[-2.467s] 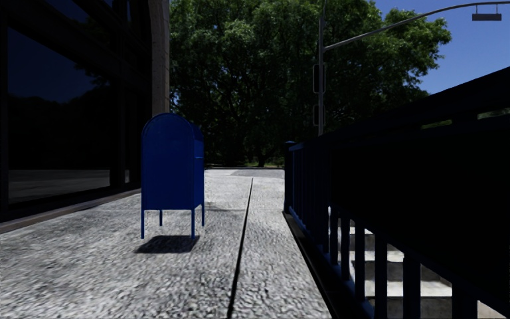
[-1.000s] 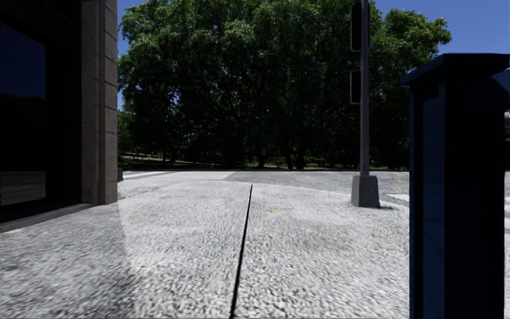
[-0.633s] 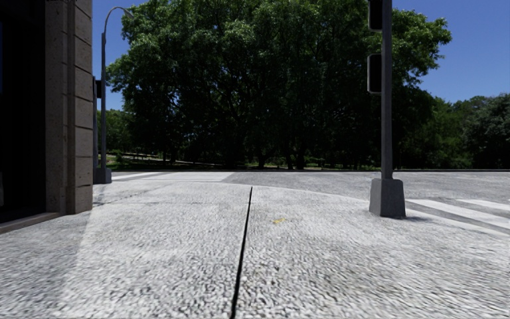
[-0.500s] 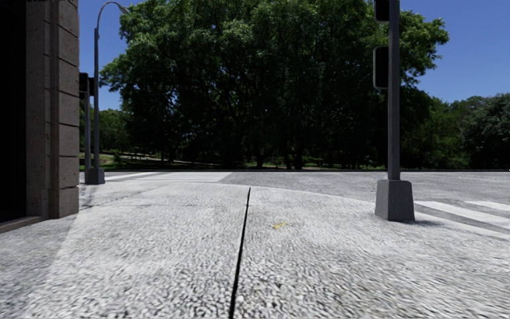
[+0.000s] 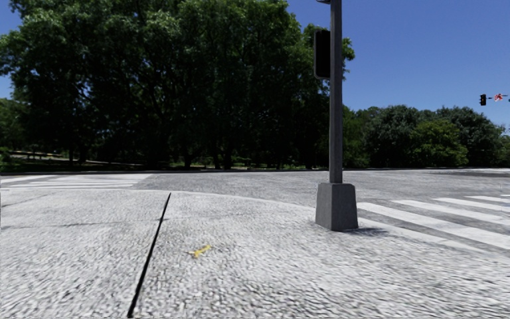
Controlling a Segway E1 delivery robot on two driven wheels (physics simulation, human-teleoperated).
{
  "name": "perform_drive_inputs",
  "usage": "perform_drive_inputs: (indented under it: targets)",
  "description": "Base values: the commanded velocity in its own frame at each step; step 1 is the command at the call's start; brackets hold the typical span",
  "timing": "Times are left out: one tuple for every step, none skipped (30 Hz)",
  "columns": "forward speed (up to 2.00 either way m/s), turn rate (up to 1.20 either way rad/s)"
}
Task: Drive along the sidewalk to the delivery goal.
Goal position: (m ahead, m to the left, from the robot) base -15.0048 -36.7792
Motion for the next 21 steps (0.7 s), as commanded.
perform_drive_inputs:
  targets:
    - [1.57, -0.77]
    - [1.57, -0.77]
    - [1.57, -0.77]
    - [1.57, -0.77]
    - [1.57, -0.77]
    - [1.57, -0.77]
    - [1.57, -0.77]
    - [1.57, -0.77]
    - [1.57, -0.77]
    - [1.57, -0.77]
    - [1.57, -0.77]
    - [1.57, -0.77]
    - [1.57, -0.77]
    - [1.57, -0.78]
    - [1.57, -0.78]
    - [1.57, -0.78]
    - [1.57, -0.79]
    - [1.57, -0.79]
    - [1.57, -0.79]
    - [1.57, -0.79]
    - [1.57, -0.8]
